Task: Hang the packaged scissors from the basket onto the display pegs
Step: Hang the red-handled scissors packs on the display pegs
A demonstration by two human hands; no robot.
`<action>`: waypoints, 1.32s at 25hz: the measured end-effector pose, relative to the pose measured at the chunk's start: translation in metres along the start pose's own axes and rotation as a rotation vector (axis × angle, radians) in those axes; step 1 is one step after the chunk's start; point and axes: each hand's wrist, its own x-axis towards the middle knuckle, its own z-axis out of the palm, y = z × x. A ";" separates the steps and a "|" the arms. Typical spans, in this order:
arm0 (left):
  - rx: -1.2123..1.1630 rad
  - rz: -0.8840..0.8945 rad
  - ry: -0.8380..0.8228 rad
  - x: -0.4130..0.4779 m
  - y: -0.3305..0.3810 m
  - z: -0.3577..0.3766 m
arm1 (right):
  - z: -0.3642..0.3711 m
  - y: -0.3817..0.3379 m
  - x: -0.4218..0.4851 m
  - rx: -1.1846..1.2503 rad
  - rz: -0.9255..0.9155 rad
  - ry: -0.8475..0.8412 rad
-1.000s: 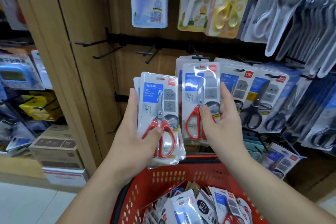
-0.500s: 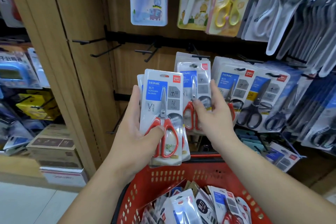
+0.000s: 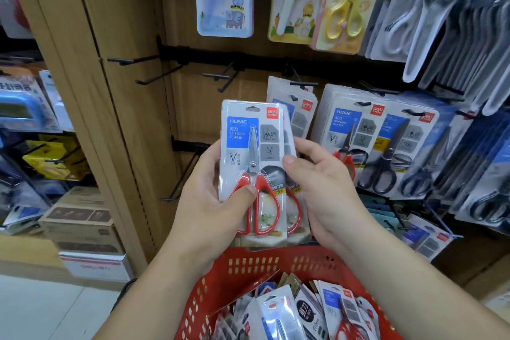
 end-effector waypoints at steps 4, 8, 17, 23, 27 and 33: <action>-0.090 -0.005 0.102 0.004 0.002 -0.005 | -0.006 0.007 -0.003 0.017 -0.018 0.103; -0.069 -0.067 0.096 0.004 0.004 -0.009 | -0.014 0.002 0.000 -0.126 -0.152 0.178; -0.057 -0.086 0.086 -0.001 0.008 -0.001 | -0.009 0.004 0.042 -0.267 -0.247 0.192; 0.012 -0.022 0.044 0.002 0.004 0.002 | -0.012 -0.001 0.064 -0.365 -0.198 0.217; 0.119 0.036 0.023 0.020 -0.002 0.017 | -0.031 -0.017 0.041 -0.385 -0.283 0.272; 0.246 0.077 0.042 0.046 -0.033 0.049 | -0.052 -0.005 0.021 -0.371 -0.257 0.170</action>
